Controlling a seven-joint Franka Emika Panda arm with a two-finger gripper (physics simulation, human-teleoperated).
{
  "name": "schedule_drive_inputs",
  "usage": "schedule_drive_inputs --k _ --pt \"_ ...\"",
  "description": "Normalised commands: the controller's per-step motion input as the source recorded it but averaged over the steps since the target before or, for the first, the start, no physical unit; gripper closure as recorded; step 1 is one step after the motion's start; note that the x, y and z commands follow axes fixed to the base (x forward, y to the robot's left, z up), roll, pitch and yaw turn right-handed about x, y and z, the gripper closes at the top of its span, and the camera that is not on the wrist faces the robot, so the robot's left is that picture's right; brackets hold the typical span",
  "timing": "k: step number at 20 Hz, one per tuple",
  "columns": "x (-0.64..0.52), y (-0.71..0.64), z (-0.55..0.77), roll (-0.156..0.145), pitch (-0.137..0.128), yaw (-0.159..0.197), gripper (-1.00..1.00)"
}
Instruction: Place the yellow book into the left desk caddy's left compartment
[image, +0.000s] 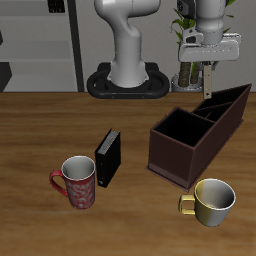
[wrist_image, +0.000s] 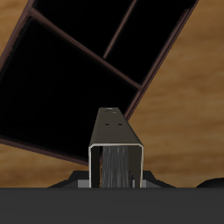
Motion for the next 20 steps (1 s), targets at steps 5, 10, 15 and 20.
schedule_drive_inputs --k 5,10,15,20 --pt "0.17 0.03 0.01 0.024 0.014 0.002 1.0" --pt "0.21 0.03 0.01 0.037 -0.004 0.031 1.0" --pt "0.25 -0.07 0.03 -0.015 0.023 -0.029 1.0" --pt "0.2 0.21 -0.05 0.026 0.023 -0.01 1.0"
